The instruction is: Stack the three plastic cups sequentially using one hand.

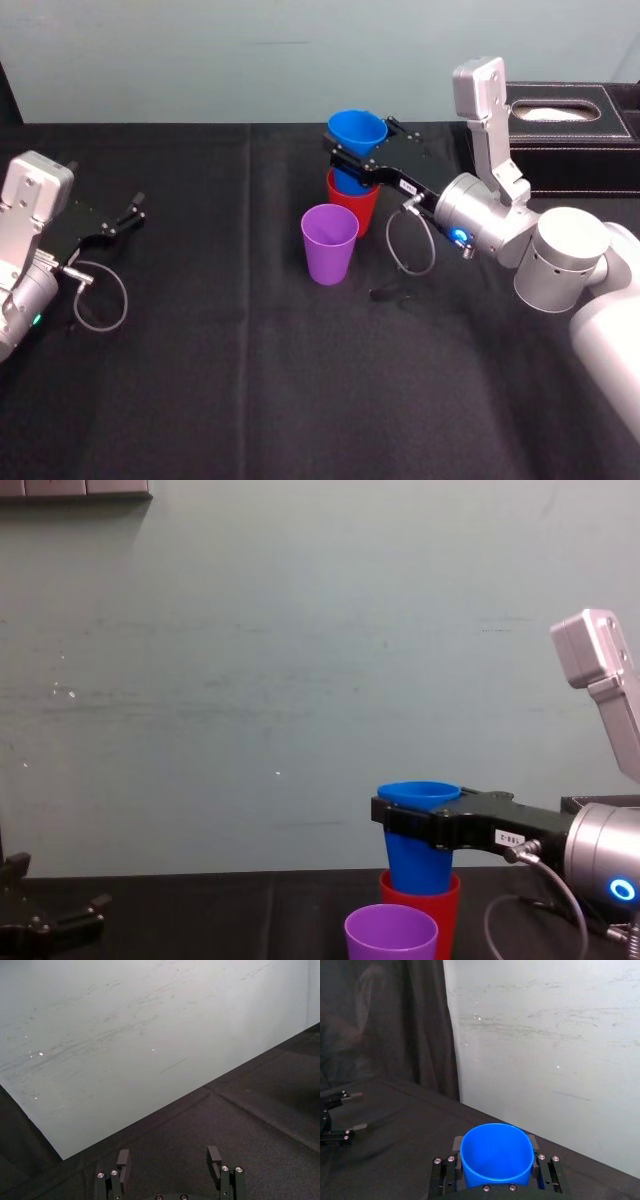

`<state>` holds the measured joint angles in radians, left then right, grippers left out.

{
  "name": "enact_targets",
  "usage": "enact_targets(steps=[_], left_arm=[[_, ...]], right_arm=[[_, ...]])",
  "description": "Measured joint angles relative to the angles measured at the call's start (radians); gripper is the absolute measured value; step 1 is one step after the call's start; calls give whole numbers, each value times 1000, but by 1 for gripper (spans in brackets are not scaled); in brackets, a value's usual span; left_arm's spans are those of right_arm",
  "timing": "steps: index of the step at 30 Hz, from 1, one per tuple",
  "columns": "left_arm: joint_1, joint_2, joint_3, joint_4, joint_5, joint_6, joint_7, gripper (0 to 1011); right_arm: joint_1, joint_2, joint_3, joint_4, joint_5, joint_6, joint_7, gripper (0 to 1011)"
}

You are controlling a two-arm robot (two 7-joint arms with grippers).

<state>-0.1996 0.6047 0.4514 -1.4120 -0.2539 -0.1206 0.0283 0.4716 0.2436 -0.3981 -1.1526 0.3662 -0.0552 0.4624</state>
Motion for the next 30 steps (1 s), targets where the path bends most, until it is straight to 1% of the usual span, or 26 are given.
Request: enact_targets(steps=[6, 17, 30], left_arm=[[0, 0, 0, 0, 0, 0, 0, 1005], [0, 0, 0, 0, 0, 0, 0, 1005], [0, 0, 0, 0, 0, 0, 0, 1005]], right_arm=[[-2, 0, 0, 6, -3, -6, 1, 734], [-2, -15, -3, 52, -27, -40, -1, 734], [-5, -25, -3, 82, -44, -58, 0, 735]])
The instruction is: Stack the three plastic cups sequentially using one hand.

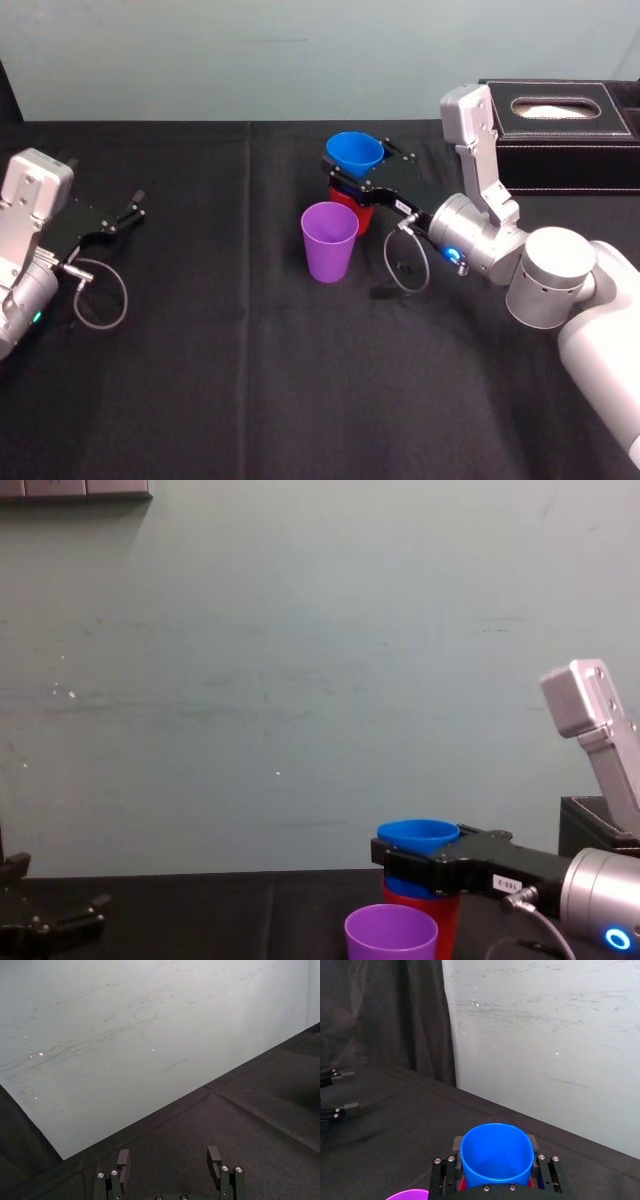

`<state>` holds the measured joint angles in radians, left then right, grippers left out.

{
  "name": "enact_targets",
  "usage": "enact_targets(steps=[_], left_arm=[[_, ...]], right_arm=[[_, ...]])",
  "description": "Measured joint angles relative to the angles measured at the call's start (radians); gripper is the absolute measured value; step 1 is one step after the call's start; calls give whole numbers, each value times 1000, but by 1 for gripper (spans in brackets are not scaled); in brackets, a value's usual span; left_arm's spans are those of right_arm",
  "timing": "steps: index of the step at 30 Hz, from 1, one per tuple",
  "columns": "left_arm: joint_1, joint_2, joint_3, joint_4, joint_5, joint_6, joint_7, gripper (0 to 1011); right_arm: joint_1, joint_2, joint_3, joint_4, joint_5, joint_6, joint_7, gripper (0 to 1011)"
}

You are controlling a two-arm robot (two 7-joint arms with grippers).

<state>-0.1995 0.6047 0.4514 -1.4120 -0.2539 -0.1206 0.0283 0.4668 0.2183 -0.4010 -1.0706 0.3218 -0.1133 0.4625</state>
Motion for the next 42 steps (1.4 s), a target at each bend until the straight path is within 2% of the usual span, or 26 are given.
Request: enact_targets(steps=[16, 20, 21, 22, 25, 28, 33, 37, 42], left_arm=[[0, 0, 0, 0, 0, 0, 0, 1005], [0, 0, 0, 0, 0, 0, 0, 1005], [0, 0, 0, 0, 0, 0, 0, 1005], [0, 0, 0, 0, 0, 0, 0, 1005], [0, 0, 0, 0, 0, 0, 0, 1005], [0, 0, 0, 0, 0, 0, 0, 1005], [0, 0, 0, 0, 0, 0, 0, 1005], [0, 0, 0, 0, 0, 0, 0, 1005], [0, 0, 0, 0, 0, 0, 0, 1005]], right_arm=[[2, -5, -3, 12, -14, 2, -3, 736], [1, -4, -3, 11, -13, 2, -4, 810], [1, -4, -3, 11, -12, 2, -4, 865], [1, -4, -3, 10, -12, 2, -4, 865], [1, -4, -3, 10, -12, 3, -4, 963], [1, -4, -3, 9, -11, 3, -4, 1004], [1, -3, -3, 9, -10, 3, -4, 1004], [-17, 5, 6, -26, -11, 2, -10, 1004], [-58, 31, 29, -108, -2, 24, -21, 1004]])
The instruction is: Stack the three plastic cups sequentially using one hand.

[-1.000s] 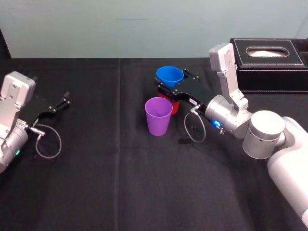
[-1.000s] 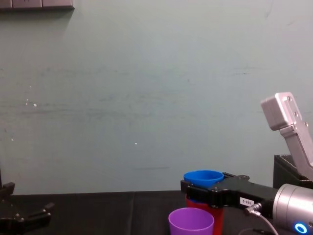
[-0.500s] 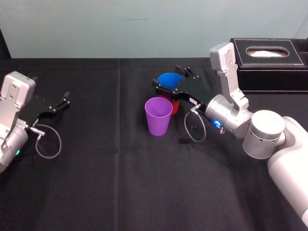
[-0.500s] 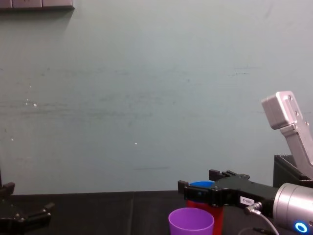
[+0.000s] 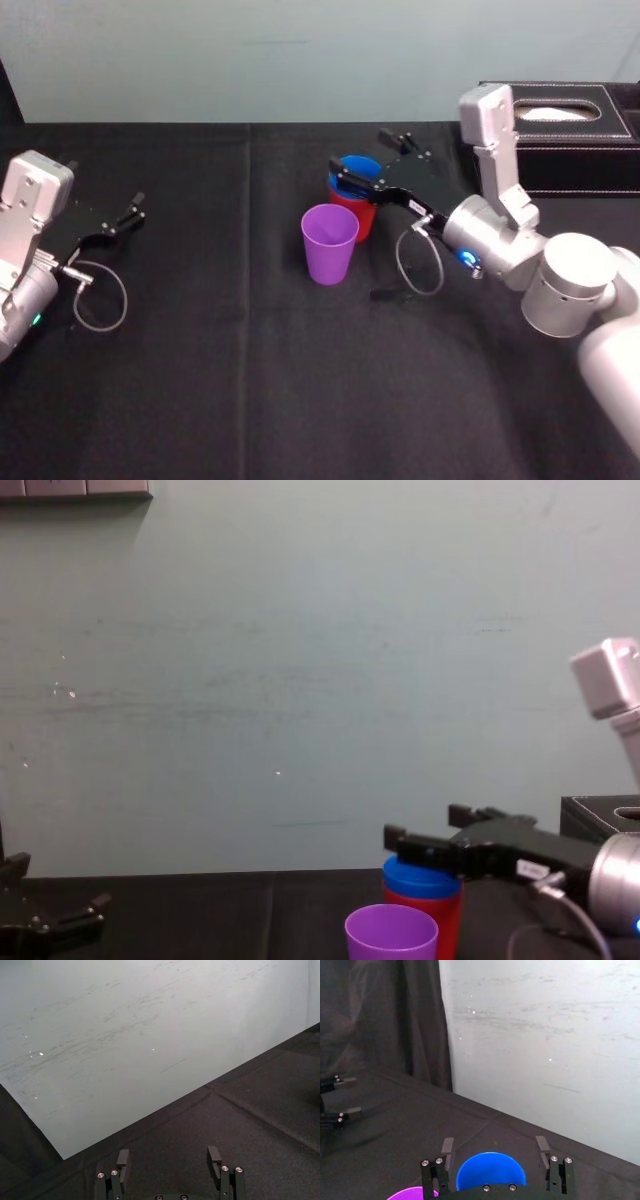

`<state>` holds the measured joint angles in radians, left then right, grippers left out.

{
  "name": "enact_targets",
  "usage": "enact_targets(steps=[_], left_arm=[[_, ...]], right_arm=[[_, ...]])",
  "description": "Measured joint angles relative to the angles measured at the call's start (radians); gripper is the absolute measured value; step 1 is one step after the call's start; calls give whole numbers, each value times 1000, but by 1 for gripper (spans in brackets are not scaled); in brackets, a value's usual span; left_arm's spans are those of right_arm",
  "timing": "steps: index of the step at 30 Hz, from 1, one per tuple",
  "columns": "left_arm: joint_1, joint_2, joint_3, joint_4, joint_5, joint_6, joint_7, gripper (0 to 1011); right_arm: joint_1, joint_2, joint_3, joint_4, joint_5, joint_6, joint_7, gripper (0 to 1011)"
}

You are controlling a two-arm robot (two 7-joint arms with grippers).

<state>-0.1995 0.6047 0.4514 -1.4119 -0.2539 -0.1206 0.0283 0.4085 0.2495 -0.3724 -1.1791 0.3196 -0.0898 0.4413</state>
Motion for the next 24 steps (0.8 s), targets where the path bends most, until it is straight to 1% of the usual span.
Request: enact_targets(steps=[1, 4, 5, 7, 8, 9, 10, 15, 16, 21, 24], left_arm=[[0, 0, 0, 0, 0, 0, 0, 1005], [0, 0, 0, 0, 0, 0, 0, 1005], [0, 0, 0, 0, 0, 0, 0, 1005], [0, 0, 0, 0, 0, 0, 0, 1004], [0, 0, 0, 0, 0, 0, 0, 1005], [0, 0, 0, 0, 0, 0, 0, 1005], [0, 0, 0, 0, 0, 0, 0, 1005], [0, 0, 0, 0, 0, 0, 0, 1005], [0, 0, 0, 0, 0, 0, 0, 1005], [0, 0, 0, 0, 0, 0, 0, 1005], [0, 0, 0, 0, 0, 0, 0, 1005]], right_arm=[[-15, 10, 8, -30, 6, 11, -4, 1004], [-42, 28, 20, -84, 17, 26, -6, 1004], [-63, 42, 27, -120, 24, 35, -7, 1004], [-83, 57, 34, -155, 32, 43, -6, 1004], [-83, 57, 34, -155, 32, 43, -6, 1004], [-117, 82, 46, -205, 45, 53, -4, 1004], [-139, 98, 52, -236, 54, 56, -1, 1004], [-198, 136, 65, -298, 73, 57, 7, 1004], [-222, 151, 69, -316, 76, 54, 8, 1004], [-281, 183, 76, -348, 76, 39, 5, 1004], [-300, 189, 76, -354, 73, 31, 1, 1004]])
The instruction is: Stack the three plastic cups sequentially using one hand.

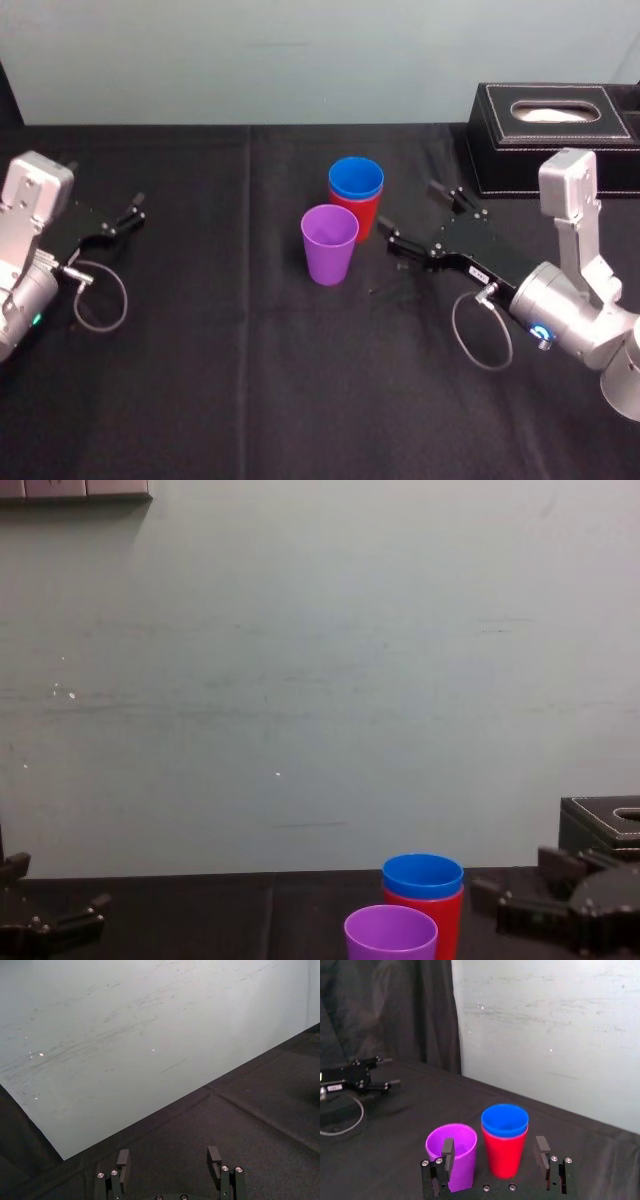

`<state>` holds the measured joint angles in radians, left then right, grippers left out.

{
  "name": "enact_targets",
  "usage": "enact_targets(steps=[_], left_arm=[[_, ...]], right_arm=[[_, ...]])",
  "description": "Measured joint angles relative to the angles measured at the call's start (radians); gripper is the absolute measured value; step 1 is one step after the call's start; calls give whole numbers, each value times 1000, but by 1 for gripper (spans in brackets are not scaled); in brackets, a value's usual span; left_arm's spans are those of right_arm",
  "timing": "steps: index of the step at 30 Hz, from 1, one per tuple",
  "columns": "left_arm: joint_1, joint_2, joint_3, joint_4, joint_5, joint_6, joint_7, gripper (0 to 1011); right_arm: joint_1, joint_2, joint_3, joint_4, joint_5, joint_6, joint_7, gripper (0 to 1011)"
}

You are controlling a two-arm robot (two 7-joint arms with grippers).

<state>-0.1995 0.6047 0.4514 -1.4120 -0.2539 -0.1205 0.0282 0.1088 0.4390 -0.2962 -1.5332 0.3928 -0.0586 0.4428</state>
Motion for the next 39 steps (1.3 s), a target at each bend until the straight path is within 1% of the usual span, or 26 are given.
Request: enact_targets(steps=[7, 13, 18, 20, 26, 31, 32, 39], left_arm=[[0, 0, 0, 0, 0, 0, 0, 1005], [0, 0, 0, 0, 0, 0, 0, 1005], [0, 0, 0, 0, 0, 0, 0, 1005], [0, 0, 0, 0, 0, 0, 0, 1004], [0, 0, 0, 0, 0, 0, 0, 1005], [0, 0, 0, 0, 0, 0, 0, 1005], [0, 0, 0, 0, 0, 0, 0, 1005], [0, 0, 0, 0, 0, 0, 0, 1005]], right_arm=[[-33, 5, -10, -5, -9, -21, 1, 1004], [-44, -5, -32, 5, -31, -33, 3, 1004], [-43, -32, -56, 30, -66, -41, -18, 1004], [-41, -37, -59, 35, -72, -41, -21, 1004], [-21, -71, -78, 69, -106, -44, -34, 1004], [-1, -99, -87, 96, -123, -44, -41, 1004], [-1, -99, -87, 96, -123, -44, -41, 1004], [28, -132, -96, 130, -149, -44, -54, 1004]])
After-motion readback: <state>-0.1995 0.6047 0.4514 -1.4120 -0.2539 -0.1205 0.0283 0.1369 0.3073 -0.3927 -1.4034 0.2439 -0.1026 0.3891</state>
